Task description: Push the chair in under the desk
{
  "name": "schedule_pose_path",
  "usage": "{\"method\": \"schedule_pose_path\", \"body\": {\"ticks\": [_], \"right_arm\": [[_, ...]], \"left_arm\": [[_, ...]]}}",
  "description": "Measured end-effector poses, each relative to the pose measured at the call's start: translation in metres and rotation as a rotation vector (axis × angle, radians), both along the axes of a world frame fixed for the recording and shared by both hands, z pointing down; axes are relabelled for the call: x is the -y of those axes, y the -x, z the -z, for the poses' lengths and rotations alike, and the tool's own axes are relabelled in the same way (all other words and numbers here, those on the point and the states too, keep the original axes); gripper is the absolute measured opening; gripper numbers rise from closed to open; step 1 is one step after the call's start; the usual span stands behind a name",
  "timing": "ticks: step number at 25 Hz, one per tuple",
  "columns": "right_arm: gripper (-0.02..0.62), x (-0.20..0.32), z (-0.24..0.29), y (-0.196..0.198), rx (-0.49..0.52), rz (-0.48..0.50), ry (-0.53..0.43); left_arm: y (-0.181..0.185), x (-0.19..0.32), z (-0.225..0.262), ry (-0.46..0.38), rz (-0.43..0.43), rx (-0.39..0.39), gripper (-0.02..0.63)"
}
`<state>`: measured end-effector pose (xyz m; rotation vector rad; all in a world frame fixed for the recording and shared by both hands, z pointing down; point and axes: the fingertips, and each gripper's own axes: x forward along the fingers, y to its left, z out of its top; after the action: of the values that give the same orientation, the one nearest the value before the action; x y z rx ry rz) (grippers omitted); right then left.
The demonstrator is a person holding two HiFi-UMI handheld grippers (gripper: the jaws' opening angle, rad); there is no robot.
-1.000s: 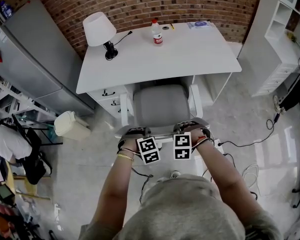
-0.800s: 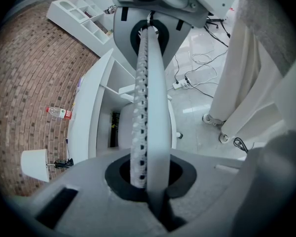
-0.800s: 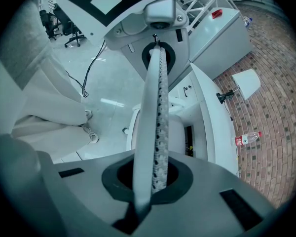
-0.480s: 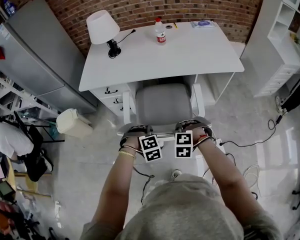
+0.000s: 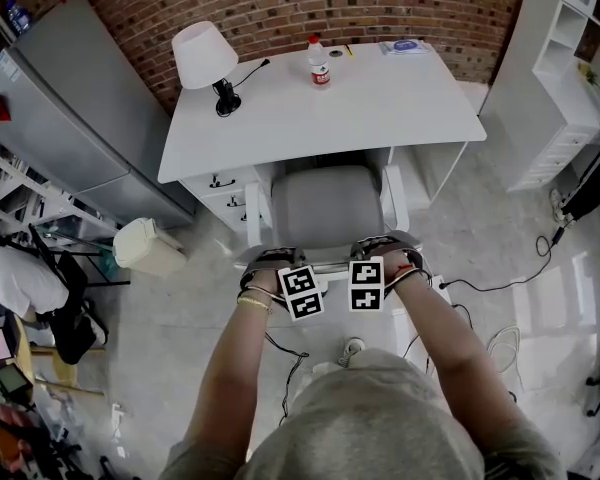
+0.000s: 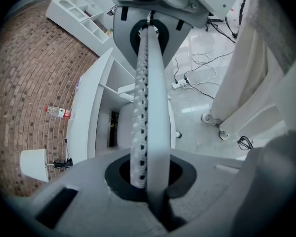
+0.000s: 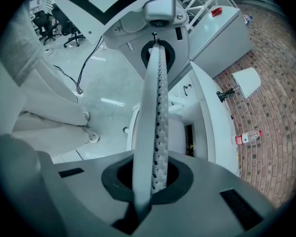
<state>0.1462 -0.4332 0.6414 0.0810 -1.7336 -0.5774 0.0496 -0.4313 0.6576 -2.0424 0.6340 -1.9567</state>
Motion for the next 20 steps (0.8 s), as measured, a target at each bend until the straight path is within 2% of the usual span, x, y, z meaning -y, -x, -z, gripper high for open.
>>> {"method": "schedule_pose_path", "body": {"ticks": [5,9,16,17,19,20], "right_arm": [[0.011,0.001,-0.001,0.000,0.005,0.001,-0.010],[0.012,0.001,-0.002,-0.004,-0.016,0.014,-0.031],[0.015,0.001,-0.001,-0.003,0.000,-0.013,-0.004],[0.026,0.001,-0.001,-0.003,0.006,-0.023,0.001],[0.133,-0.001,0.001,-0.002,0.022,-0.049,0.019],[0.156,-0.002,0.002,-0.002,0.034,-0.063,0.024]], "left_arm": [[-0.001,0.001,-0.002,-0.005,0.002,-0.002,0.015],[-0.002,0.004,0.000,-0.052,0.005,0.003,0.017],[0.000,0.006,0.006,-0.091,0.021,-0.019,0.034],[0.000,0.006,0.007,-0.092,0.029,-0.030,0.046],[0.000,0.004,0.009,-0.091,0.040,-0.051,0.082],[0.000,0.002,0.011,-0.091,0.039,-0.057,0.099]]}}
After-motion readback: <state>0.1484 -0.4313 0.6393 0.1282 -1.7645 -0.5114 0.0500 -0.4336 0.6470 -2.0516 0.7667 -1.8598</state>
